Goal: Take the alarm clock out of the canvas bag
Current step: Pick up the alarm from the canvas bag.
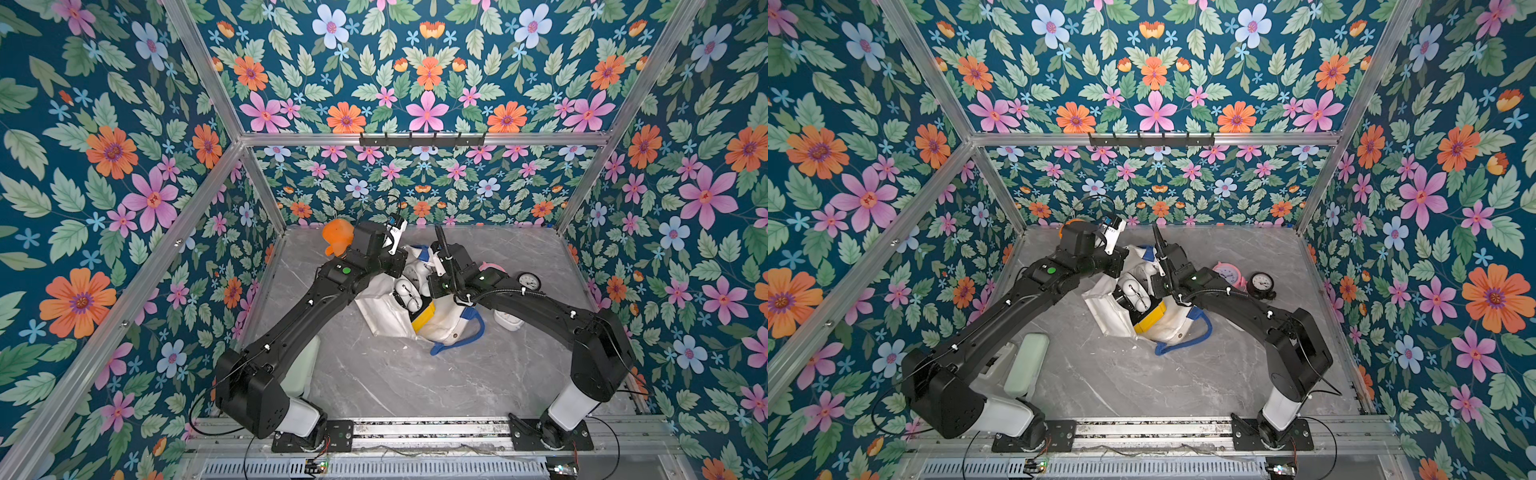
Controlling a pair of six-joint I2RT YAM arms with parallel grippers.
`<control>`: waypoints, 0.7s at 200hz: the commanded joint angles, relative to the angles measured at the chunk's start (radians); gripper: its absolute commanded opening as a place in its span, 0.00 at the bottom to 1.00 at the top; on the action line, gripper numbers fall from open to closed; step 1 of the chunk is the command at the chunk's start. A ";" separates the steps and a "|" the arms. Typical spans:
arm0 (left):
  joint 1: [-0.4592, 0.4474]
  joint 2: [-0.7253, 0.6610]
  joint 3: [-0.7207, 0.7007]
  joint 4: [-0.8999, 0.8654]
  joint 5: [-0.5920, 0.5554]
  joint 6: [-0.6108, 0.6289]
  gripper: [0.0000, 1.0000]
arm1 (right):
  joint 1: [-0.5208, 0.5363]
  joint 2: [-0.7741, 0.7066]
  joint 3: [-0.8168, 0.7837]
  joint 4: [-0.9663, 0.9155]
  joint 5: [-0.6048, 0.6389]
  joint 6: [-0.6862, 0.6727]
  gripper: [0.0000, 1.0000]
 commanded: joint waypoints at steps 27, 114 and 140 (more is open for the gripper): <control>0.000 0.001 0.012 0.106 0.022 0.005 0.00 | 0.001 -0.082 0.008 -0.044 -0.008 -0.038 0.00; 0.000 0.001 -0.013 0.122 -0.021 -0.010 0.00 | -0.001 -0.223 0.018 -0.125 -0.048 -0.107 0.00; 0.000 0.006 -0.020 0.133 -0.026 -0.017 0.00 | 0.000 -0.268 0.020 -0.154 -0.082 -0.139 0.00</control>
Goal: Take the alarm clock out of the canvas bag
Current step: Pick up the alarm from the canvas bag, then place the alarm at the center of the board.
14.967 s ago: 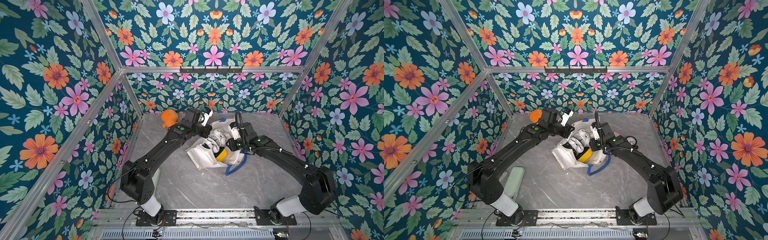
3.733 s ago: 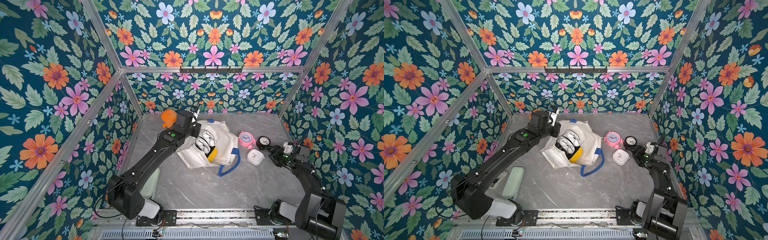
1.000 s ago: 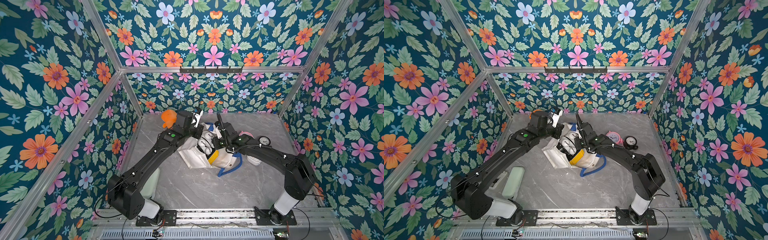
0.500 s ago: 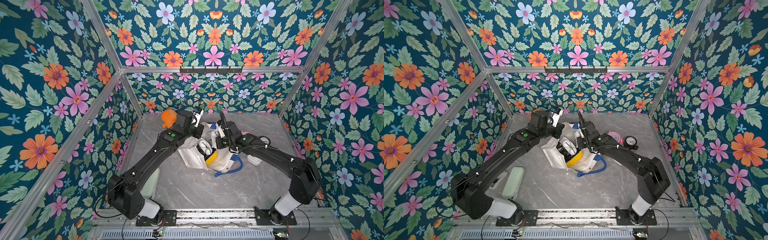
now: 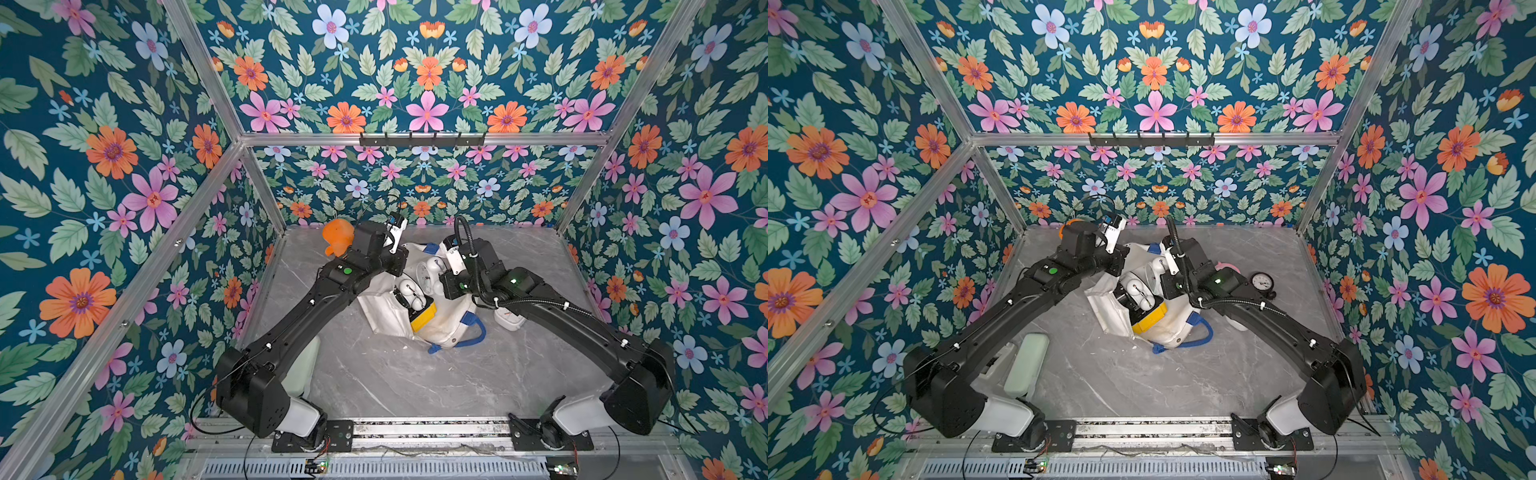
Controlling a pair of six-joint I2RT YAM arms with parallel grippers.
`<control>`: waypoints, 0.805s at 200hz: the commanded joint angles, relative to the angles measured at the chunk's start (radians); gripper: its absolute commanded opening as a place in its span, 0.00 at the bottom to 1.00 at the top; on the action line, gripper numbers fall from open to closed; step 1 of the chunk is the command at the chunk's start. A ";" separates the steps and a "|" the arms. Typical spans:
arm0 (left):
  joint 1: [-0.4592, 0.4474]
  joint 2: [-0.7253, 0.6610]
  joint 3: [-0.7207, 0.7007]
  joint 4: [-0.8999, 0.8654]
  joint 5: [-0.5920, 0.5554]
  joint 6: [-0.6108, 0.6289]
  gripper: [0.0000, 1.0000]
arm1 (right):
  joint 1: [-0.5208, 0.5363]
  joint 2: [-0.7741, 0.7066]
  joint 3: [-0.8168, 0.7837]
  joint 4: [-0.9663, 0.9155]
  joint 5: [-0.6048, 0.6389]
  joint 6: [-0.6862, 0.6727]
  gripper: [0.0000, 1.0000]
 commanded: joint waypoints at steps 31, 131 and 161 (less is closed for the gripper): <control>0.001 0.008 -0.005 0.089 -0.010 -0.020 0.00 | -0.001 -0.101 0.009 -0.029 -0.066 -0.090 0.00; 0.001 0.017 -0.001 0.101 -0.042 -0.044 0.00 | -0.001 -0.301 0.040 -0.162 -0.082 -0.145 0.00; 0.001 0.015 0.001 0.103 -0.082 -0.060 0.00 | -0.018 -0.338 0.063 -0.206 -0.092 -0.137 0.00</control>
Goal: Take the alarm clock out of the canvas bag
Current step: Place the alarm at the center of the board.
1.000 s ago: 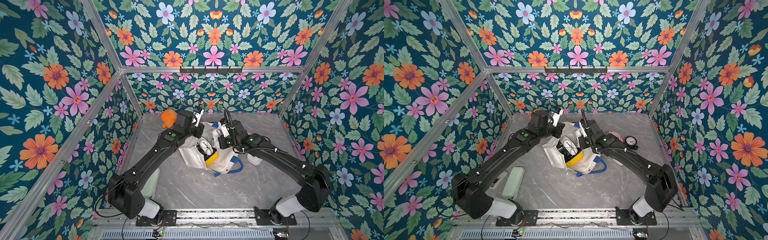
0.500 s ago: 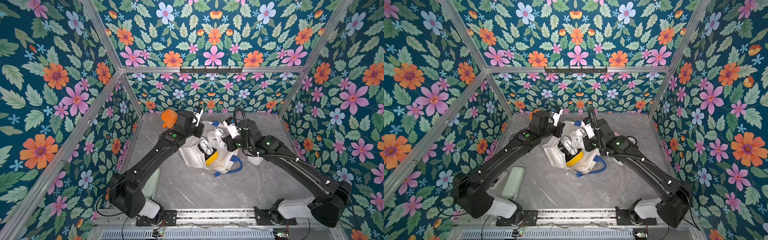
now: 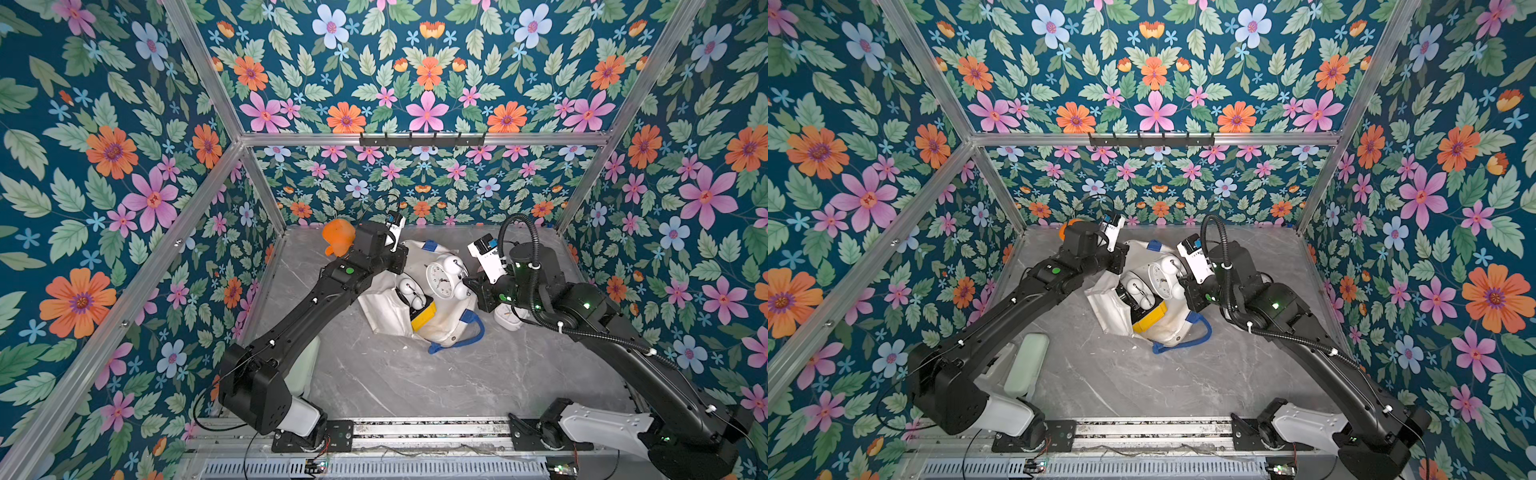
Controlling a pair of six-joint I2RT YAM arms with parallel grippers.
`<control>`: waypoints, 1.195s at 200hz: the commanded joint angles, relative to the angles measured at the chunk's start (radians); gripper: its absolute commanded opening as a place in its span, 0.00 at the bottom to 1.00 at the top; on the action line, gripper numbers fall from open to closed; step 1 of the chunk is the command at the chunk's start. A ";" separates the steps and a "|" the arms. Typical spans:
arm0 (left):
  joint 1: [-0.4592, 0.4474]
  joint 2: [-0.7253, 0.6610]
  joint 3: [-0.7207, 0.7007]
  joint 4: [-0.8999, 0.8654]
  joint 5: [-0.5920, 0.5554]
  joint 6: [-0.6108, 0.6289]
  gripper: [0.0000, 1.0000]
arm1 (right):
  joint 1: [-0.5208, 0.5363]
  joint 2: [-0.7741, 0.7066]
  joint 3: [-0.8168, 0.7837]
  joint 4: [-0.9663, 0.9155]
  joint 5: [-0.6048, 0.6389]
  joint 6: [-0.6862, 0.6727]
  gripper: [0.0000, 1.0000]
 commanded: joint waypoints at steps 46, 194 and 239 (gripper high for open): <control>0.001 -0.033 -0.005 0.067 -0.132 -0.036 0.00 | -0.179 -0.074 0.038 -0.044 -0.177 0.078 0.00; 0.037 -0.123 -0.033 0.022 -0.233 -0.007 0.00 | -0.495 -0.060 -0.012 -0.109 -0.325 0.174 0.00; 0.048 -0.139 -0.039 0.012 -0.232 0.003 0.00 | -0.497 -0.035 -0.085 -0.036 -0.351 0.184 0.00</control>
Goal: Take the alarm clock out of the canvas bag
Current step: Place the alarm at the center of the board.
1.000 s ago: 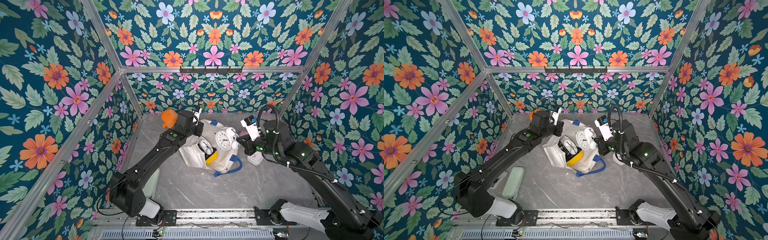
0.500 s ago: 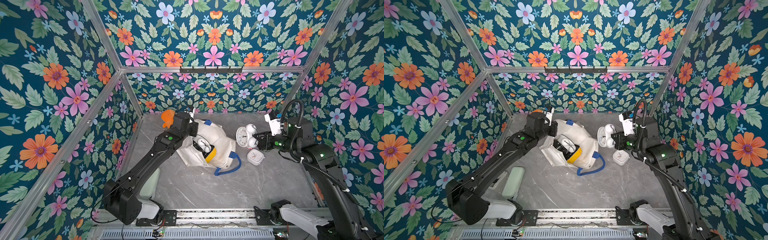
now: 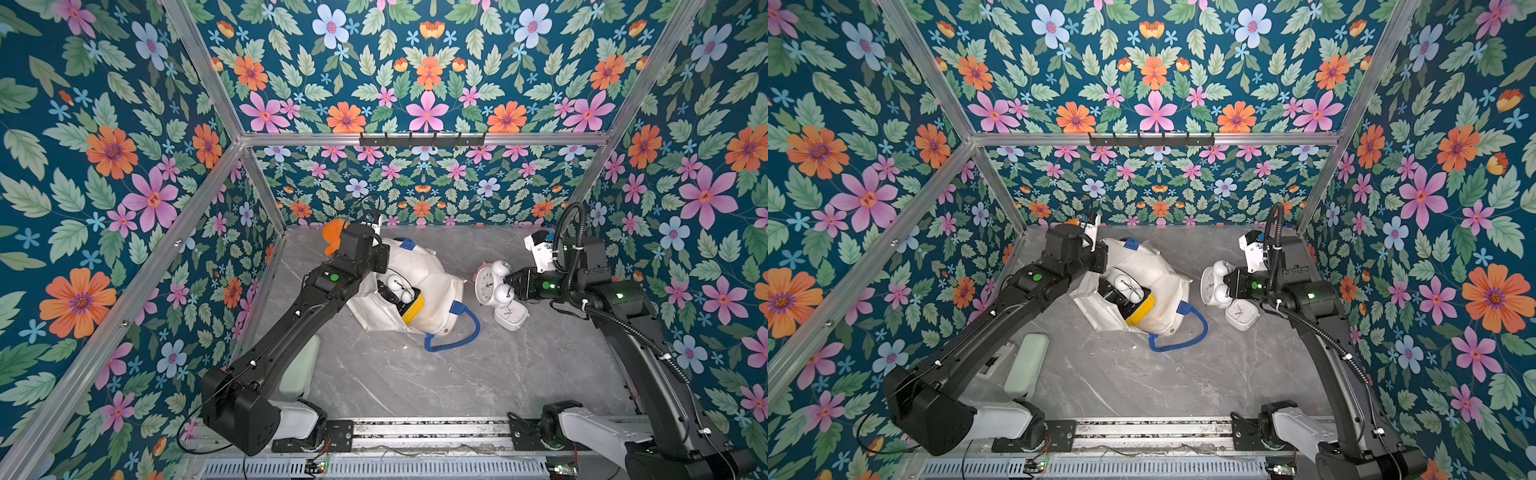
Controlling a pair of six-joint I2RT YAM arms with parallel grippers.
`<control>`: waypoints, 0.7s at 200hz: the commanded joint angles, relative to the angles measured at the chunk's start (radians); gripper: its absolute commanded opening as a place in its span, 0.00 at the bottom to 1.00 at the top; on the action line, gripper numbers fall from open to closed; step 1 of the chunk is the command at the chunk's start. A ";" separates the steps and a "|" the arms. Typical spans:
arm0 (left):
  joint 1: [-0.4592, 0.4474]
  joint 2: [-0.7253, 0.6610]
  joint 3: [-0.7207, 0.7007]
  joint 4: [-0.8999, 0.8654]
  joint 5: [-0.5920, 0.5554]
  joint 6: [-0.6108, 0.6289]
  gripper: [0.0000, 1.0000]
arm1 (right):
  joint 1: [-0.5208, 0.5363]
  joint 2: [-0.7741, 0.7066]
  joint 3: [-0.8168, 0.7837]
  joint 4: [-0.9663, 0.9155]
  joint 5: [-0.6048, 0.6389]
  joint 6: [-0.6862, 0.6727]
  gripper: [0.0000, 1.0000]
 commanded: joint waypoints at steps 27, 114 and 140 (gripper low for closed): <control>0.012 -0.027 0.000 0.076 -0.021 0.019 0.00 | 0.001 0.020 -0.087 0.174 -0.054 0.031 0.00; 0.030 -0.054 -0.002 0.040 -0.021 0.044 0.00 | 0.008 0.132 -0.218 0.363 -0.151 0.117 0.00; 0.038 -0.063 -0.002 0.032 -0.020 0.047 0.00 | 0.034 0.173 -0.225 0.405 -0.160 0.134 0.00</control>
